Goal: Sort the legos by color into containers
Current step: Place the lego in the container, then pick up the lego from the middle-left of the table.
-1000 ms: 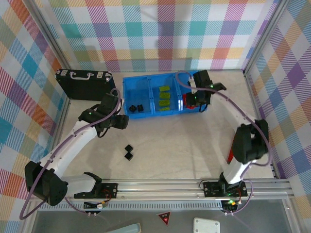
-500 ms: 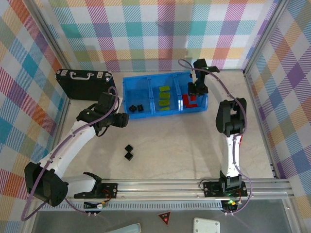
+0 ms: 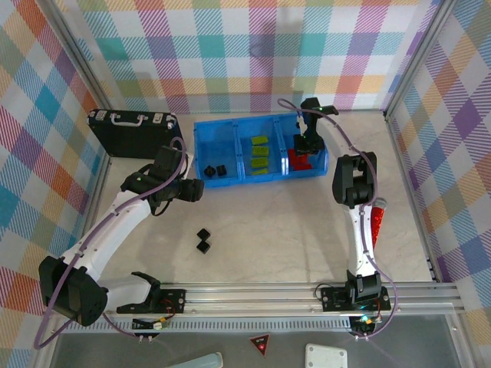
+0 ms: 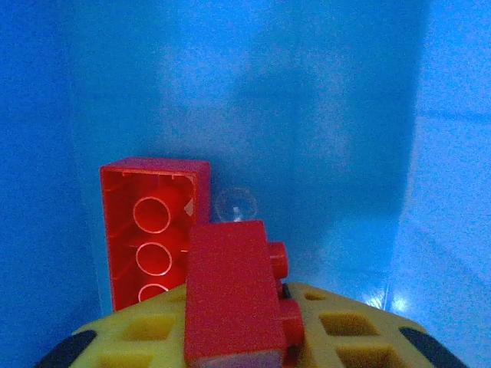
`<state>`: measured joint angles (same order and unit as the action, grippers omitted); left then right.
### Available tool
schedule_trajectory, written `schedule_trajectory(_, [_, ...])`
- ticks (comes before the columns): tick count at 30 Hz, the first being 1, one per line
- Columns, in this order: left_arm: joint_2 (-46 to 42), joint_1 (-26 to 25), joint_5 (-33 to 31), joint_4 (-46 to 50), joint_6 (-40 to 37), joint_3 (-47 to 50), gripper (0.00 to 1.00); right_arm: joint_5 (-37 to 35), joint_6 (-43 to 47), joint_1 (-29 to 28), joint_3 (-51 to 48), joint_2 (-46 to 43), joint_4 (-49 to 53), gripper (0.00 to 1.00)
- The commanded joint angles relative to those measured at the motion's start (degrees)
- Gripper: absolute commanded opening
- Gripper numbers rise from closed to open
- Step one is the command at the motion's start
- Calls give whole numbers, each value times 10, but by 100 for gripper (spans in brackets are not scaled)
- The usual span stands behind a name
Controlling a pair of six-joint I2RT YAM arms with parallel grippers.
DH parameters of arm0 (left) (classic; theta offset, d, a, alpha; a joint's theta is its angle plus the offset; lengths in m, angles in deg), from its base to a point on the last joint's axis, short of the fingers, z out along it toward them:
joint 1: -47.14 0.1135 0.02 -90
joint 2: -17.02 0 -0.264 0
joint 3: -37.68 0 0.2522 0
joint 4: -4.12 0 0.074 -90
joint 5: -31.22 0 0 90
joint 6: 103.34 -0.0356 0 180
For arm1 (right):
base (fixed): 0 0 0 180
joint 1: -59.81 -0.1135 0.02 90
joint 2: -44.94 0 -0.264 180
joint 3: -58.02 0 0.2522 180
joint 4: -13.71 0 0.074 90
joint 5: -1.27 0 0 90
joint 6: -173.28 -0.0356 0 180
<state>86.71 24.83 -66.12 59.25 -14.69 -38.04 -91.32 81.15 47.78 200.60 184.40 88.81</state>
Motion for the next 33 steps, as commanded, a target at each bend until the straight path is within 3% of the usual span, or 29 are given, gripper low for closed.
schedule_trajectory(1, [2, 6, 5, -8, -3, 9, 77, -3, 6, 3, 21, -3, 8, 35])
schedule_trajectory(13, [15, 7, 19, -7, -1, 5, 76, -5, -8, -1, -50, -104, -4, 39])
schedule_trajectory(33, [89, 7, 81, 62, 58, -37, 73, 34, -82, -53, -446, -434, -126, 40])
